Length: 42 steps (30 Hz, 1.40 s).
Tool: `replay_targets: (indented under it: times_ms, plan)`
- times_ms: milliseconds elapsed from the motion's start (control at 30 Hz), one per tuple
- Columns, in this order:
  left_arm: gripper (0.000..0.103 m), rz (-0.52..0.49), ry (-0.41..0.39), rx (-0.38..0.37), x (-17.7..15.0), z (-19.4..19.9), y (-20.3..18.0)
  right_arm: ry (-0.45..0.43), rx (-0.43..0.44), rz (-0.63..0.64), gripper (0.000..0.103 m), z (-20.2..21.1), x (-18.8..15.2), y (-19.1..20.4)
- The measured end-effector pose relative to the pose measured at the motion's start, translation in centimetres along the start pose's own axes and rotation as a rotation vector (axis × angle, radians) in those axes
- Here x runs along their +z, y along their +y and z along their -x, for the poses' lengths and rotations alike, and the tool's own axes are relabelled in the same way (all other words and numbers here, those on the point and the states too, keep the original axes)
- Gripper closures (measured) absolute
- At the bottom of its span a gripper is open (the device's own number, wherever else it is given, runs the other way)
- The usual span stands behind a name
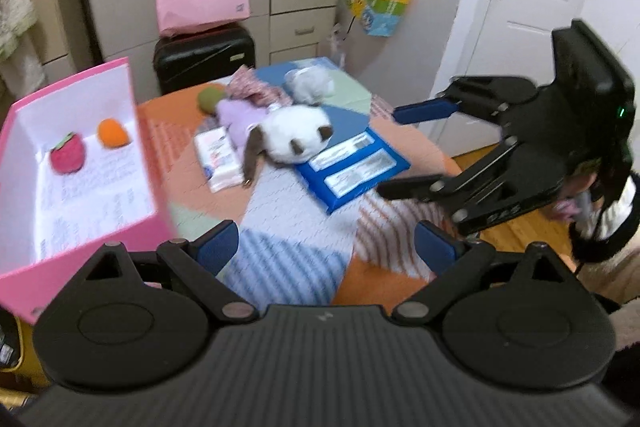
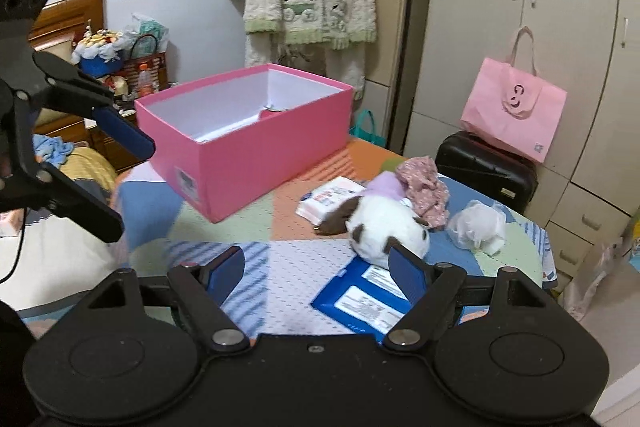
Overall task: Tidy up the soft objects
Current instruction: 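Move both tools to the white-and-brown plush and grasp it with the left tool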
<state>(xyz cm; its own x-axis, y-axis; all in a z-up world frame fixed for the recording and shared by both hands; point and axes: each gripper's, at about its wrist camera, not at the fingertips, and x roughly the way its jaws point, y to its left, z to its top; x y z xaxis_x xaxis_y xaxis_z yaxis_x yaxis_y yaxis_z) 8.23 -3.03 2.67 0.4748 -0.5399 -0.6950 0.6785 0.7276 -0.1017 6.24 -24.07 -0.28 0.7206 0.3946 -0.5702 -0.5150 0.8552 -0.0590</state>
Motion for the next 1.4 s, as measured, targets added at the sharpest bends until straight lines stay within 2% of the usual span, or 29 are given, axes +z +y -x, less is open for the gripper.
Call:
replay_targets:
  times_ms: [100, 167, 267, 433, 667, 733, 800, 900, 1000, 1100, 1200, 1333, 1400]
  plan:
    - [0.008, 0.021, -0.024, -0.041, 0.6, -2.2, 0.1, -0.06, -0.038, 0.028, 0.02, -1.3, -1.2, -0.7]
    - [0.008, 0.046, -0.031, -0.077, 1.1, -3.8, 0.4, -0.111, -0.132, 0.035, 0.02, -2.3, -1.8, -1.2]
    - [0.008, 0.117, -0.05, -0.106, 1.7, -5.8, 1.2, -0.146, -0.179, 0.023, 0.02, -3.9, -2.4, -2.6]
    - [0.009, 0.192, -0.101, -0.121, 2.7, -8.8, 2.5, -0.121, -0.108, -0.012, 0.02, -6.4, -3.2, -4.9]
    - [0.01, 0.292, -0.11, -0.138, 3.8, -13.1, 4.2, -0.081, -0.007, -0.038, 0.02, -9.4, -3.5, -5.7]
    - [0.011, 0.313, -0.134, -0.144, 4.4, -14.1, 4.4, -0.065, -0.014, -0.036, 0.02, -10.2, -3.4, -5.7]
    - [0.011, 0.318, -0.161, -0.132, 4.5, -14.6, 4.4, -0.046, -0.05, -0.03, 0.014, -11.1, -3.2, -5.7]
    - [0.011, 0.319, -0.178, -0.081, 4.5, -15.4, 4.4, -0.039, -0.105, -0.029, 0.012, -11.8, -2.8, -5.7]
    - [0.013, 0.335, -0.153, -0.069, 4.3, -16.2, 4.8, -0.023, -0.079, -0.046, 0.012, -12.1, -2.7, -6.0]
    - [0.021, 0.348, -0.123, -0.062, 3.8, -17.0, 4.9, 0.009, -0.048, -0.085, 0.012, -12.8, -2.5, -6.4]
    - [0.025, 0.335, -0.122, -0.028, 3.6, -17.5, 4.7, 0.031, -0.037, -0.119, 0.012, -13.6, -2.5, -6.8]
    - [0.031, 0.321, -0.127, 0.008, 3.5, -18.1, 4.4, 0.018, -0.036, -0.169, 0.014, -13.9, -2.5, -7.3]
    - [0.031, 0.309, -0.13, 0.027, 3.5, -18.2, 4.2, 0.012, -0.029, -0.177, 0.018, -13.9, -2.6, -7.3]
